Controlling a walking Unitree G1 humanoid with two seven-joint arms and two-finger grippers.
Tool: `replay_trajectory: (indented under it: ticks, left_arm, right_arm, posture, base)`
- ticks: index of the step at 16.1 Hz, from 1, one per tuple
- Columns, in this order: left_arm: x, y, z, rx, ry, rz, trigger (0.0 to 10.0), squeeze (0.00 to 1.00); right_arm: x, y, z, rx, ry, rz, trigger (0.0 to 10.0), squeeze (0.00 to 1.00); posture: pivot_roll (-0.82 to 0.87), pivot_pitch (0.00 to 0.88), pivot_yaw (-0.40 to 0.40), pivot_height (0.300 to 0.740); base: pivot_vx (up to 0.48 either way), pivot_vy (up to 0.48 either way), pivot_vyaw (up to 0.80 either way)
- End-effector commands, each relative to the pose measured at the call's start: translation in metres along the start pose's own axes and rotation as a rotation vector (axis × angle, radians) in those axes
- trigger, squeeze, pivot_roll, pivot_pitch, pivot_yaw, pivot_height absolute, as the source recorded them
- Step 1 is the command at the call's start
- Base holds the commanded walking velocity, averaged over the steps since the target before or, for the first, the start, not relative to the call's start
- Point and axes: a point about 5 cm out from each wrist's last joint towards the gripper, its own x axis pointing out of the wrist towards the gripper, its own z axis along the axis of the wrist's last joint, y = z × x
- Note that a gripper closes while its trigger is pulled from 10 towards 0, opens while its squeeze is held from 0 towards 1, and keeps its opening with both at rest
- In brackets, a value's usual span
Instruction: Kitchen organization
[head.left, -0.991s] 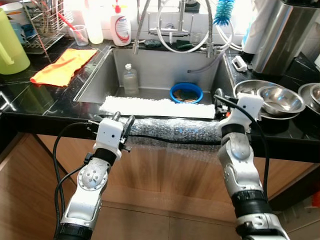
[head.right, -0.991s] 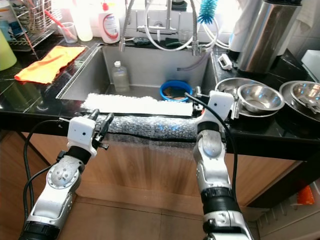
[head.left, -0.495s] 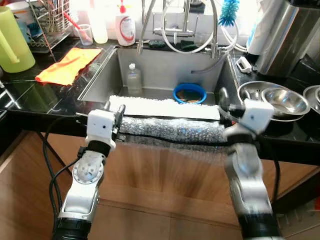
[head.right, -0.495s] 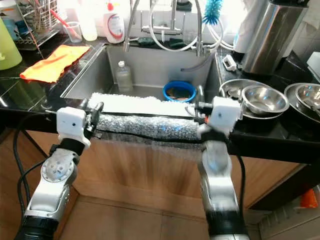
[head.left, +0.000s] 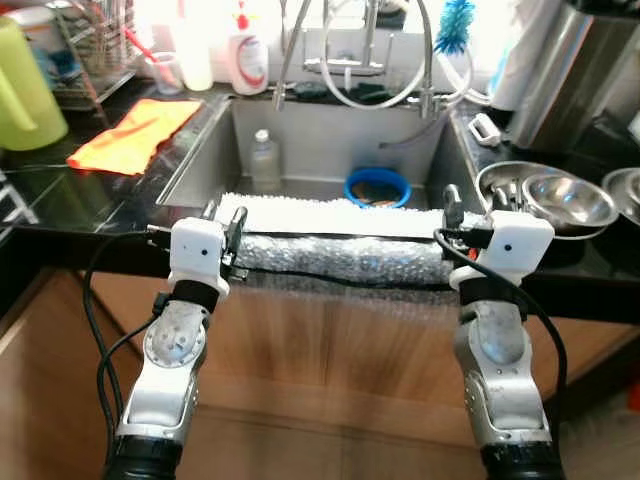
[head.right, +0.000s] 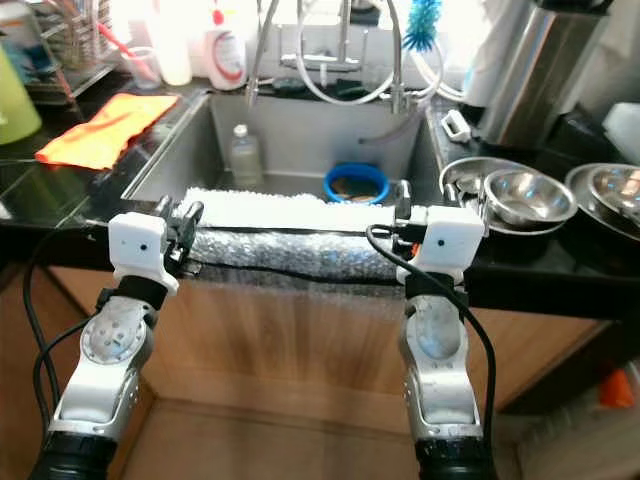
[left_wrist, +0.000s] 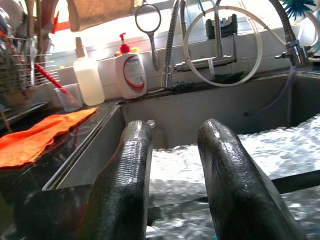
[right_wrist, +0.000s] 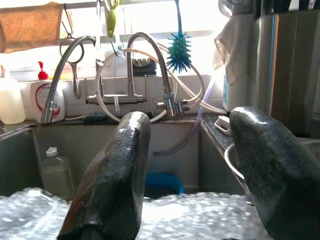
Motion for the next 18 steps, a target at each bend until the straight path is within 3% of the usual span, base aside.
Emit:
replay_trajectory:
  ticks: [1, 4, 10, 18]
  left_arm:
    - [0.0047, 0.0054, 0.0081, -0.048, -0.03, 0.026, 10.0, 0.0]
    - [0.0065, 0.0068, 0.0098, -0.031, -0.037, 0.02, 10.0, 0.0]
    - [0.0097, 0.0108, 0.0105, -0.003, -0.034, 0.015, 10.0, 0.0]
    - [0.0083, 0.007, 0.0097, -0.056, -0.015, 0.001, 10.0, 0.0]
  right_arm:
    - [0.0056, 0.0046, 0.0108, 0.005, -0.036, 0.011, 10.0, 0.0]
    - [0.0059, 0.0051, 0.0114, 0.003, -0.045, 0.008, 10.0, 0.0]
    - [0.011, 0.0077, 0.011, 0.006, -0.047, 0.002, 10.0, 0.0]
    - [0.0087, 0.0042, 0.0058, 0.007, -0.03, -0.012, 10.0, 0.0]
  posture:
    - [-0.01, 0.0, -0.004, 0.74]
    - [0.0, 0.0, -0.004, 0.74]
    - [0.0, 0.0, -0.003, 0.74]
    - [0.0, 0.01, 0.002, 0.74]
  base:
    - [0.0, 0.371, -0.79]
    - [0.0, 0.369, -0.52]
    - [0.0, 0.0, 0.0]
    - [0.0, 0.0, 0.0]
